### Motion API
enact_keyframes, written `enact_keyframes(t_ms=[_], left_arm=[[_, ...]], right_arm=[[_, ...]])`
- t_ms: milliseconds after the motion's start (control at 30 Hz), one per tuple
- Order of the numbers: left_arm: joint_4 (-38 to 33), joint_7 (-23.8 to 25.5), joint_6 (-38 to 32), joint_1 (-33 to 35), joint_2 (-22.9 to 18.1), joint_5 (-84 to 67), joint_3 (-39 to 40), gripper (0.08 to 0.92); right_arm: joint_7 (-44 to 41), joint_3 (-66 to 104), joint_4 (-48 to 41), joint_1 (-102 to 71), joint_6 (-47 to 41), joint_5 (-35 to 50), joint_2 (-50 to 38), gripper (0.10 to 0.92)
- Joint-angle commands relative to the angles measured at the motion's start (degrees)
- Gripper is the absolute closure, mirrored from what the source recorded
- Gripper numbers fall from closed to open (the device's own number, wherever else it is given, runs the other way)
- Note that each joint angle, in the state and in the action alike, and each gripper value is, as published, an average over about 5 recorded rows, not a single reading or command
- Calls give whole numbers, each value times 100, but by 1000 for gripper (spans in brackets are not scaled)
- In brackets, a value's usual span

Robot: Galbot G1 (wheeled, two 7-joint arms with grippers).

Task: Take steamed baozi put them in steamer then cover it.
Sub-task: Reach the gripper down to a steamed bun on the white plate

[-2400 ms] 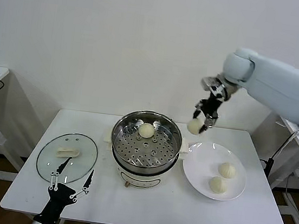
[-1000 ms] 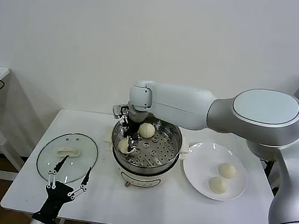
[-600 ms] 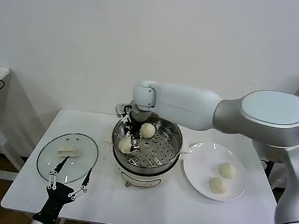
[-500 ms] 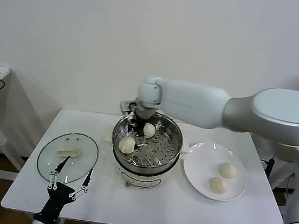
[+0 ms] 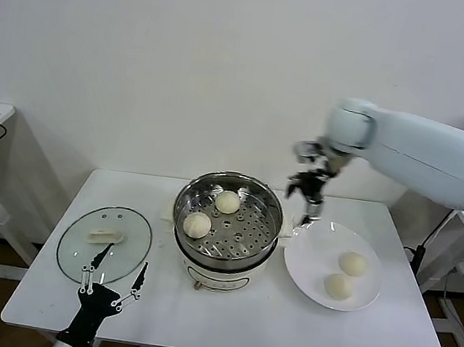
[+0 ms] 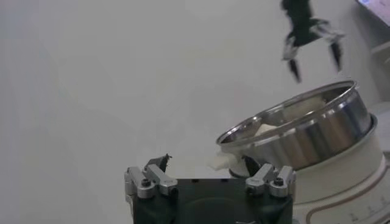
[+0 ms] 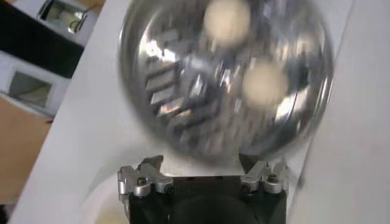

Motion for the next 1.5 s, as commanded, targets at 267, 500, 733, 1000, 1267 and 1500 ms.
enact_keyframes(t_ms=[267,500,733,1000,1267,1500], left_arm=[[31,-6,-21,83,-55,23,-40,177],[47,-7,-33,113,-65,24,-69,177],[56,-13,-59,144,-67,31,-114,177],[40,-27,-58,139,-81,25,-138,177],[36,-32,-61,137,-75,12,-156,177],[8,-36,-47,120,-34,2,-158,177]], right_arm=[[334,674,-281,-2134,226,-948,-1327,203],[547,1065,-493,-2686,209,-1001,-1078,203],[709,1224,-705,-2893,204,-1022,-844,203],[781,1237,-810,-2878,180,-1013,-683,207],[748,1268,-775,-2768,172,-999,-651,336],[253,1125,-479,-1659,424,-1112,-717,373]])
